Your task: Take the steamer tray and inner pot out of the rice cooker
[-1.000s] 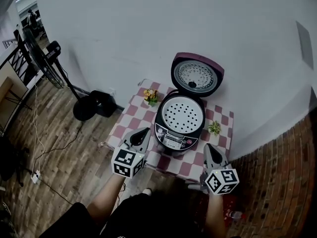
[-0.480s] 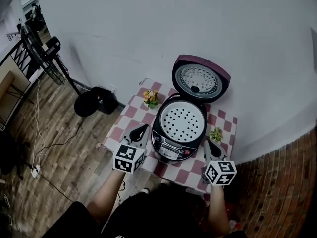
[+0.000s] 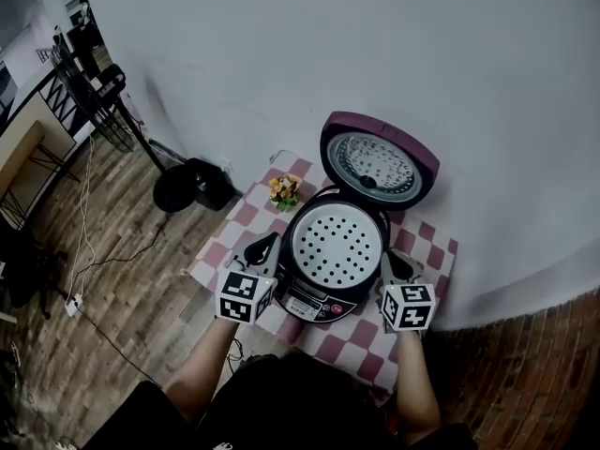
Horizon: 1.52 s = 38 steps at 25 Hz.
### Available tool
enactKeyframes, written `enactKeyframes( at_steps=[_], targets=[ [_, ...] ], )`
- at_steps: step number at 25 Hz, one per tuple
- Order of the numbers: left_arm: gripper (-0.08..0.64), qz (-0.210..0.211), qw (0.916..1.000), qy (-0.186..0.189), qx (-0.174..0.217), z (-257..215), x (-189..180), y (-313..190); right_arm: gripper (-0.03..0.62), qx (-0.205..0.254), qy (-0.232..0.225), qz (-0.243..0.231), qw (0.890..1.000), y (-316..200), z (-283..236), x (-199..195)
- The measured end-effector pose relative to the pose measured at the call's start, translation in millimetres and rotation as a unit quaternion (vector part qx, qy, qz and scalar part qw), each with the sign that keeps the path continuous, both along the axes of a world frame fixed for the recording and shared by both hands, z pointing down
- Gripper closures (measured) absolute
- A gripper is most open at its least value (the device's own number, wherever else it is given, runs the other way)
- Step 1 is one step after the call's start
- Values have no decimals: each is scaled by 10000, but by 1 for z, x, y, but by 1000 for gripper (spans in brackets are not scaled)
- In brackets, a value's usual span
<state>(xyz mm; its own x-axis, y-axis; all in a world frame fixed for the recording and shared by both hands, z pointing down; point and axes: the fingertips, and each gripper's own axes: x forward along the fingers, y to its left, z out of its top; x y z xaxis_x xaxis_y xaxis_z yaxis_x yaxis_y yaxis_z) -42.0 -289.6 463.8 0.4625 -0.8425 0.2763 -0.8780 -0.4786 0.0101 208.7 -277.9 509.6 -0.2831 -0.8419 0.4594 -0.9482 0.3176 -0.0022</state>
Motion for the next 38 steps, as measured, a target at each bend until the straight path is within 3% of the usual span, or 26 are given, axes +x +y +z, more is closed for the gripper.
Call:
enactKeyframes(
  at_steps=[5, 11, 14, 19, 25, 34, 38],
  targets=[
    [557, -210, 9994, -278, -6, 6, 4, -10, 560, -96, 359, -335, 9987, -33, 17, -2],
    [557, -444, 9978, -487, -30, 9, 5, -15, 404, -421, 1038, -659, 9915, -62, 46, -5],
    [557, -476, 9973, -548, -71, 10, 6, -17, 388, -585, 1312, -740, 9869, -69, 54, -7],
    [557, -510, 9966, -636, -100, 12, 8, -17, 388, -631, 1903, -866, 9759, -75, 58, -9],
    [557, -577, 9961, -660, -114, 11, 7, -14, 390, -694, 2205, -946, 9683, -77, 60, -11],
    [557, -651, 9955, -676, -94, 10, 1, -9, 511, -653, 2037, -921, 9725, -80, 47, -14],
    [557, -617, 9961, -619, -100, 12, -4, -7, 518, -597, 1947, -812, 9757, -79, 36, -15]
  ],
)
